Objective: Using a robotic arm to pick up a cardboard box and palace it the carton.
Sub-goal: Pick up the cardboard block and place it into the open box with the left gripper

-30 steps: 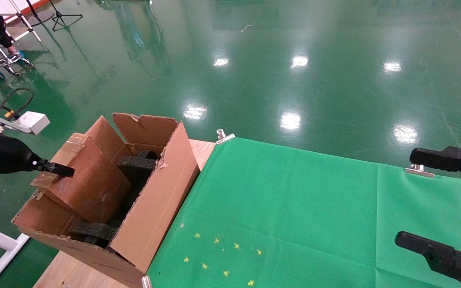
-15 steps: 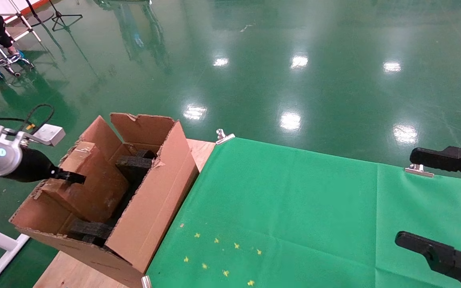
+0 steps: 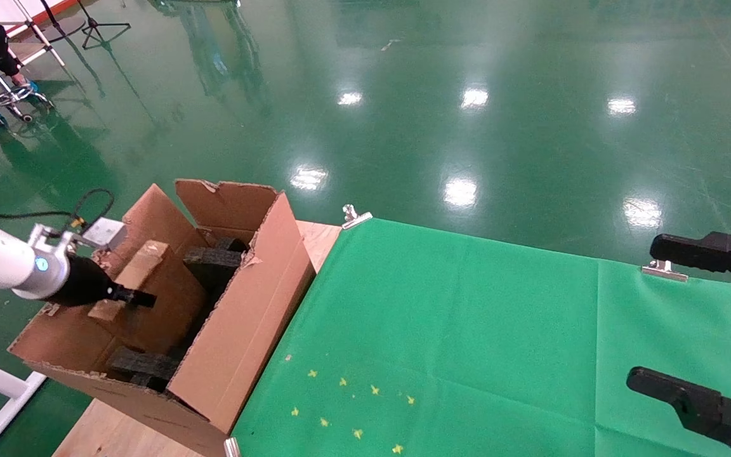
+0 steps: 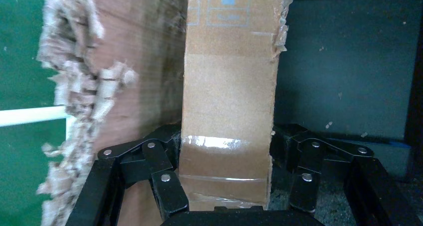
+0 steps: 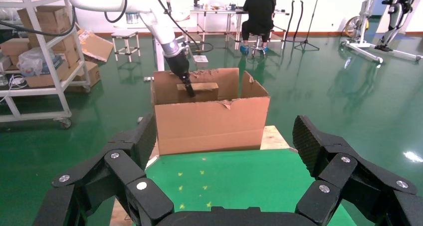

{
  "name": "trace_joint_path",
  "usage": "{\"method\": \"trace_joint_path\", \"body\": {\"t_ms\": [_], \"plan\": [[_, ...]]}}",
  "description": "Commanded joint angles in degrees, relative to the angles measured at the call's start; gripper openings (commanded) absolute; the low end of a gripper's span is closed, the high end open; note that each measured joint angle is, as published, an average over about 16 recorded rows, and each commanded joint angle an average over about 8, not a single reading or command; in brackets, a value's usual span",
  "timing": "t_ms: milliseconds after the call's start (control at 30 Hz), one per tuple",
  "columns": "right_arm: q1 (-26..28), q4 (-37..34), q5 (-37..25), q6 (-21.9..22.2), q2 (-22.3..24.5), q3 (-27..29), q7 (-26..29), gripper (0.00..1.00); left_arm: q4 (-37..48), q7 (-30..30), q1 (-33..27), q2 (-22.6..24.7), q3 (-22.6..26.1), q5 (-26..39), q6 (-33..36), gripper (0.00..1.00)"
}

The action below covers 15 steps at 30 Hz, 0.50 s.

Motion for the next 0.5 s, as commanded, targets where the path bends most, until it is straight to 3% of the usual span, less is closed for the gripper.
{"method": "trace_joint_path", "body": {"t_ms": [33,433,467,500], "plan": [[0.00,0.00,0.00,0.00,0.00,0.00,0.00,1.00,0.14,-0.13,0.87,0.43,-0.21,-0.30,-0.66,0.00],[0.00,0.00,0.00,0.00,0.00,0.00,0.00,1.00,0.92,-1.70,4.67,2.32,-0.69,-1.00,-3.49,0.00],[0.00,0.00,0.00,0.00,0.00,0.00,0.00,1.00,0.97,-1.82,4.90,2.42,-0.69,-0.99,-3.62,0.04],[0.00,0.00,0.00,0.00,0.00,0.00,0.00,1.00,1.04,-1.98,5.15,2.55,-0.71,-1.01,-3.77,0.16]]}}
